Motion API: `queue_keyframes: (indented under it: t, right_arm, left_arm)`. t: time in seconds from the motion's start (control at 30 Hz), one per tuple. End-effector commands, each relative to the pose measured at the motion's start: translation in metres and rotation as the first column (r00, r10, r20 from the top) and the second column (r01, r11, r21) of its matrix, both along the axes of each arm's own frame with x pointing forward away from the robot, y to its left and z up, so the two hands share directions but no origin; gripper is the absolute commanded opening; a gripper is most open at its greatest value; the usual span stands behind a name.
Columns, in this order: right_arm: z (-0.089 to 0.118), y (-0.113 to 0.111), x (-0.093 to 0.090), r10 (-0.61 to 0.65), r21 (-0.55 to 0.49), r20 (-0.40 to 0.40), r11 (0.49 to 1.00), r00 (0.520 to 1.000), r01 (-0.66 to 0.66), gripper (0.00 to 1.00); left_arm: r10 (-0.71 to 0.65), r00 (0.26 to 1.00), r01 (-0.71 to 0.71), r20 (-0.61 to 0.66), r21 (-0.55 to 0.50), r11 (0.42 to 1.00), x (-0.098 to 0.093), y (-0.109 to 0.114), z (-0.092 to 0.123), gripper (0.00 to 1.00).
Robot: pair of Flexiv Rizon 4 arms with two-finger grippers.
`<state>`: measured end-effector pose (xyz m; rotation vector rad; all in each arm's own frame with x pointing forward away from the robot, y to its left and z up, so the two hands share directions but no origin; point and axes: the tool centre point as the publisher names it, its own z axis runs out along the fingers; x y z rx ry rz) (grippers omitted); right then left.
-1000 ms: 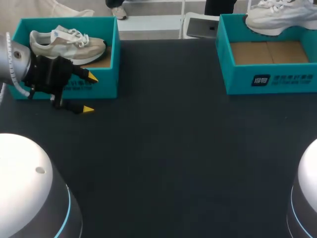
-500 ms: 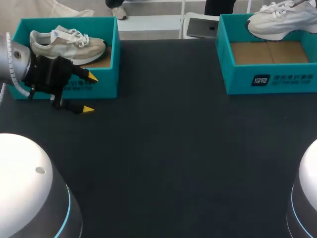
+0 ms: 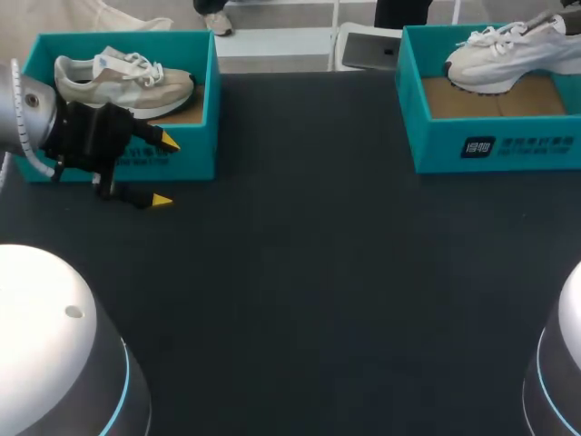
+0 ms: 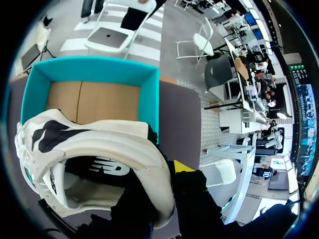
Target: Take the shoe out of the shoebox, open the shoe tongue, remove and reinsert the insole, then place the shoe into the shoebox
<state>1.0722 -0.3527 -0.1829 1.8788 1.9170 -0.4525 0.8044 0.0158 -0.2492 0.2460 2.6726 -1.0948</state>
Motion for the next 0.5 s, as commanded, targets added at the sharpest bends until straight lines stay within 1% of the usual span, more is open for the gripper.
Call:
queue_keyframes:
  t: [0.03, 0.13, 0.2, 0.3, 0.5]
  right_arm:
    - [-0.008, -0.003, -0.004, 0.002, 0.028, 0.043, 1.0, 0.999, -0.003, 0.0]
    - [-0.017, -0.004, -0.003, 0.004, 0.012, 0.056, 1.0, 0.998, -0.004, 0.0]
    - [-0.021, -0.003, -0.002, 0.01, 0.019, 0.06, 1.0, 0.998, -0.011, 0.0]
    - [-0.029, -0.002, -0.002, 0.024, 0.002, 0.046, 1.0, 0.999, -0.025, 0.0]
    - [-0.046, 0.0, -0.002, 0.022, 0.032, 0.032, 0.999, 0.999, -0.023, 0.0]
  left_arm:
    - [0.0, 1.0, 0.0, 0.0, 0.003, 1.0, 0.0, 0.0, 0.0, 1.0]
    - [0.0, 1.0, 0.0, 0.0, 0.003, 1.0, 0.0, 0.0, 0.0, 1.0]
    - [0.0, 1.0, 0.0, 0.0, 0.003, 1.0, 0.0, 0.0, 0.0, 1.0]
    - [0.0, 1.0, 0.0, 0.0, 0.003, 1.0, 0.0, 0.0, 0.0, 1.0]
    - [0.0, 1.0, 0.0, 0.0, 0.003, 1.0, 0.0, 0.0, 0.0, 1.0]
